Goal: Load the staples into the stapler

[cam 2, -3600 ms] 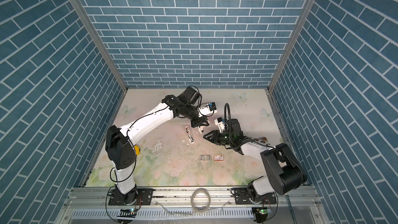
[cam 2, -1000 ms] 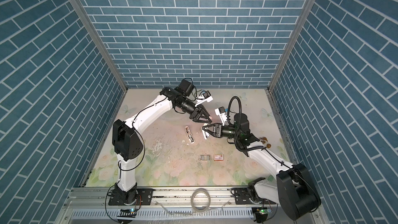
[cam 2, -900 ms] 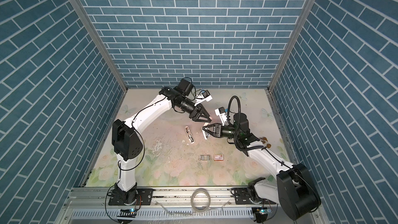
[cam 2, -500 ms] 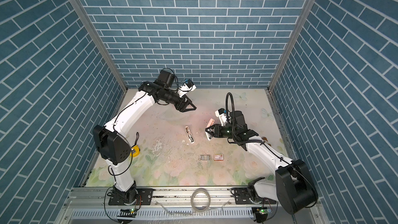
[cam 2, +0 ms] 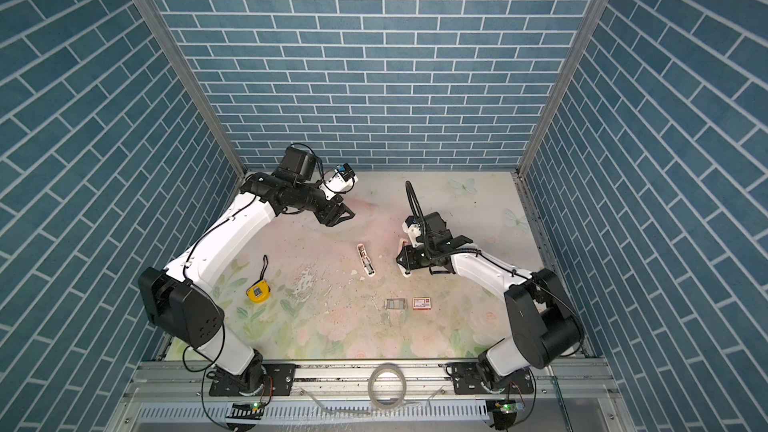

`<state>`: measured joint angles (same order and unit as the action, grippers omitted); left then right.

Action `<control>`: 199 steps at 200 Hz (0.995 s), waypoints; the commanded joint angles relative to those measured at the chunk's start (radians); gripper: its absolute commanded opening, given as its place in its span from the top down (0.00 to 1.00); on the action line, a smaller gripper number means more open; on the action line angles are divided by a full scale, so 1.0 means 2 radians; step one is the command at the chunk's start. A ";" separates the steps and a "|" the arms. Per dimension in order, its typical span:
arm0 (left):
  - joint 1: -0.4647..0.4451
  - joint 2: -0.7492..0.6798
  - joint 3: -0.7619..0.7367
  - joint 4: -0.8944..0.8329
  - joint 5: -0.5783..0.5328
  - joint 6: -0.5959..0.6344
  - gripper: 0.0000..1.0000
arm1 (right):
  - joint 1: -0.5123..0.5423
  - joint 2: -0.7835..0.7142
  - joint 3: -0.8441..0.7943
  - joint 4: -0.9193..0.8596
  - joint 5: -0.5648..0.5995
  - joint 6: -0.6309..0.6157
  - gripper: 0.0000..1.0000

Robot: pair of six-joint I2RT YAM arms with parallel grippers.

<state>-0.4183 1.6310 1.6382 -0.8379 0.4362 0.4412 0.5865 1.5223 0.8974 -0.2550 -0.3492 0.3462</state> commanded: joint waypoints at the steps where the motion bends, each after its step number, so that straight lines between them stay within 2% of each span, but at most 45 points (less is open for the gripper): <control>1: 0.003 -0.020 -0.014 0.020 -0.011 0.007 0.32 | 0.015 0.018 0.026 -0.017 0.061 -0.026 0.85; 88: 0.003 -0.037 -0.055 0.027 -0.007 0.012 0.32 | 0.065 0.084 0.056 -0.014 0.163 -0.027 0.83; 199: 0.003 -0.045 -0.070 0.032 -0.012 0.017 0.32 | 0.084 0.136 0.082 -0.001 0.179 -0.037 0.76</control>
<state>-0.4179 1.5642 1.5169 -0.7799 0.4179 0.4644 0.7483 1.7714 1.0355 -0.2634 -0.0139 0.3061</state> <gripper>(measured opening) 0.681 0.301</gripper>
